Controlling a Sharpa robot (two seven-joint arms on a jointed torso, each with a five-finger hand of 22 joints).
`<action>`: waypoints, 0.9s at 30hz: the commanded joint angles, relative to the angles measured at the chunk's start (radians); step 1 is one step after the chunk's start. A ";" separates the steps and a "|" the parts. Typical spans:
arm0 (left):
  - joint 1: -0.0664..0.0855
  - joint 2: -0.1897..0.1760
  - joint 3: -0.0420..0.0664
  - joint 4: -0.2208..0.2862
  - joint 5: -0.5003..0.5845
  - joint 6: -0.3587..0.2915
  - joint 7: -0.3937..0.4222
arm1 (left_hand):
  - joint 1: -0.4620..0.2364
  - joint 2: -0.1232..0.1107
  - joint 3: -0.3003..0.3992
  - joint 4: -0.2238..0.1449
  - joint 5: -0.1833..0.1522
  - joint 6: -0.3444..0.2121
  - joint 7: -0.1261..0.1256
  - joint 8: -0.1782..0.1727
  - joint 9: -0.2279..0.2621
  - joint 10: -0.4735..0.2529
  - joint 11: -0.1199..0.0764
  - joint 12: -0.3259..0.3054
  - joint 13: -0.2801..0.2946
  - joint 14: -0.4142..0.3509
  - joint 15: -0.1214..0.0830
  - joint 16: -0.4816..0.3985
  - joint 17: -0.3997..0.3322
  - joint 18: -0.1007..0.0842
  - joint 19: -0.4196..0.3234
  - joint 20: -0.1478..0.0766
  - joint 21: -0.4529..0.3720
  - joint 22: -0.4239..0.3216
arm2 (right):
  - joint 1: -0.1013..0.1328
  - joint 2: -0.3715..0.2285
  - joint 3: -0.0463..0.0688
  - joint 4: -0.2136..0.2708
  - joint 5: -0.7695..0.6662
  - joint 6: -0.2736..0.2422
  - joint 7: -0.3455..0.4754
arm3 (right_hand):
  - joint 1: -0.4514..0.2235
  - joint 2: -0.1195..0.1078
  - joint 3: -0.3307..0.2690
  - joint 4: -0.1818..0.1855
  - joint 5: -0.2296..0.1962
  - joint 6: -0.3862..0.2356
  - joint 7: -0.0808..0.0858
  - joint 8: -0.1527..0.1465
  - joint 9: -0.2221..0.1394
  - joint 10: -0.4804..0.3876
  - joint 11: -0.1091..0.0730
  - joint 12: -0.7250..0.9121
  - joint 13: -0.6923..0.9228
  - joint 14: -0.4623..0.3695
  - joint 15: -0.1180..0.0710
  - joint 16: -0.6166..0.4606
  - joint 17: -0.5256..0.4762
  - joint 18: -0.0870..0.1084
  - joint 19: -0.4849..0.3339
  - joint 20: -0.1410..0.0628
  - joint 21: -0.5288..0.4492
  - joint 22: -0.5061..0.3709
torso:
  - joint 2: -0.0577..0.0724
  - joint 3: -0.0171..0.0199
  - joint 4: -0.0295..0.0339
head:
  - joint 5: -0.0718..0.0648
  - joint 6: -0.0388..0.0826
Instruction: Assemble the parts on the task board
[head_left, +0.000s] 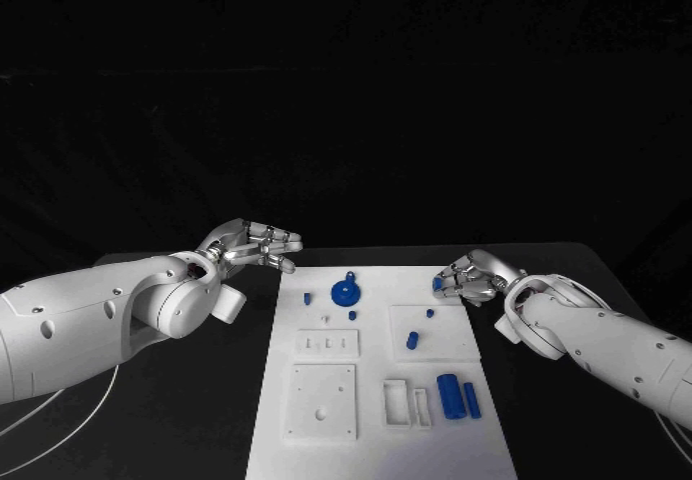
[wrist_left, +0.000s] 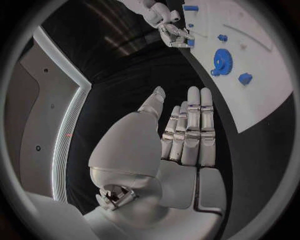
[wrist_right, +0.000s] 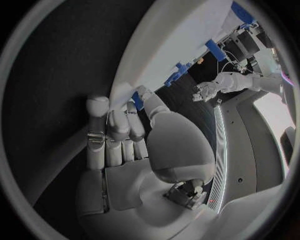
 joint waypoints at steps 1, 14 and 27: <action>0.000 0.000 0.001 0.003 -0.002 0.013 0.003 | 0.001 0.009 0.000 -0.006 0.003 -0.006 -0.002 0.002 0.000 -0.007 -0.003 -0.003 0.002 0.001 -0.001 -0.002 0.000 -0.003 -0.006 -0.001 0.005 0.001 | -0.005 0.001 -0.002 -0.001 -0.009 0.001 -0.018 | 0.005 0.016 0.015 -0.002 -0.020 0.030 -0.007 0.009 0.013 0.004 0.000 0.005 0.002 -0.002 0.002 0.007 0.002 0.014 0.048 0.002 0.003 0.054 | 0.000 0.0006 -0.0007 | -0.001 -0.001; 0.000 -0.001 0.001 0.005 -0.002 0.012 0.002 | 0.001 0.009 0.000 -0.006 0.003 -0.006 -0.002 0.002 0.000 -0.007 -0.003 -0.003 0.002 0.001 -0.001 -0.002 0.000 -0.003 -0.006 -0.001 0.005 0.001 | -0.006 0.005 -0.002 0.016 -0.009 -0.036 -0.029 | -0.009 0.016 0.036 0.002 -0.029 0.065 -0.020 0.006 0.054 0.007 -0.007 0.004 0.001 0.000 -0.006 0.006 0.005 0.004 0.048 -0.008 -0.001 0.052 | 0.001 0.0007 -0.0002 | -0.003 -0.003; 0.003 0.003 0.002 0.007 -0.029 0.001 -0.049 | -0.031 0.027 -0.002 0.021 0.007 0.037 -0.026 0.003 0.001 0.131 -0.046 -0.004 0.002 0.059 -0.037 0.085 0.049 -0.015 0.030 -0.032 0.049 0.027 | 0.006 -0.009 -0.002 0.090 -0.035 -0.058 -0.100 | -0.022 0.001 0.064 0.015 0.028 0.032 -0.011 0.005 0.049 0.008 -0.006 0.007 0.004 0.003 -0.003 0.016 0.018 0.011 0.049 -0.006 0.011 0.052 | -0.004 0.0006 -0.0026 | -0.002 -0.001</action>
